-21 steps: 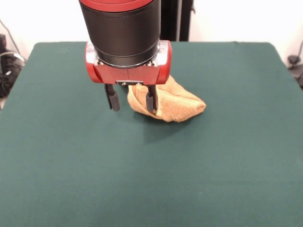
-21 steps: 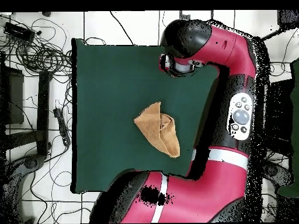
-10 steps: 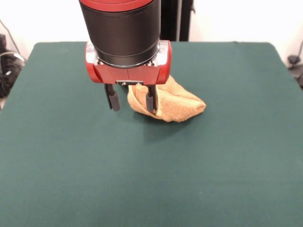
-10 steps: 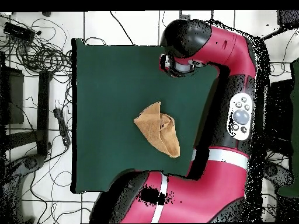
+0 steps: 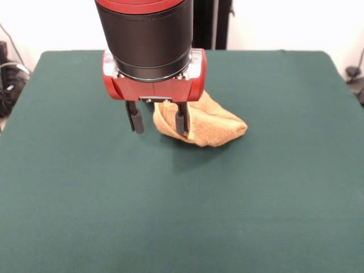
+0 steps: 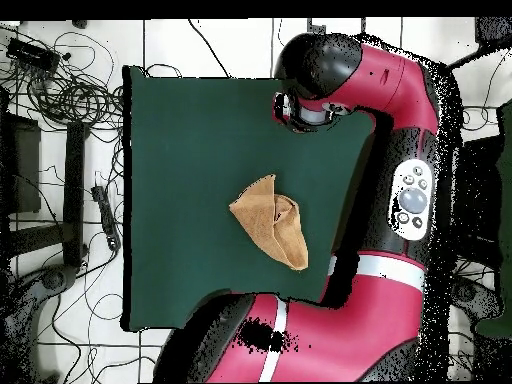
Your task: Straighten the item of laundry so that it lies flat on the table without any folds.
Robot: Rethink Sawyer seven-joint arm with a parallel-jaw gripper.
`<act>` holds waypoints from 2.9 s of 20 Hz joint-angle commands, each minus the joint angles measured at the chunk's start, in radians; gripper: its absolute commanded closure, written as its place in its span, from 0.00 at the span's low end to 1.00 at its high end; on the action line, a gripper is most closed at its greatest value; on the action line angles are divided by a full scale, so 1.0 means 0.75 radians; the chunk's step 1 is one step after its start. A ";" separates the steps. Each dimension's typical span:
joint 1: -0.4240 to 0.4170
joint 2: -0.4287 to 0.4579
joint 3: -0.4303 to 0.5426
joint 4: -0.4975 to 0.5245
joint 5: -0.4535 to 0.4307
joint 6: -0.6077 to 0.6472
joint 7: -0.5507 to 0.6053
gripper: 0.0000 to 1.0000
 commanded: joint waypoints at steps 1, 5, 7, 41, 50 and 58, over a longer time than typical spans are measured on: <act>0.010 -0.012 0.100 0.108 0.020 0.074 0.085 0.00; 0.018 -0.008 0.096 0.102 0.019 0.071 0.101 0.00; 0.025 -0.006 0.097 0.101 0.025 0.069 0.127 0.00; 0.085 -0.028 0.096 0.173 0.099 -0.012 0.240 0.00; 0.084 -0.028 0.093 0.177 0.104 -0.023 0.230 0.00; 0.089 -0.024 0.095 0.169 0.108 -0.013 0.238 0.00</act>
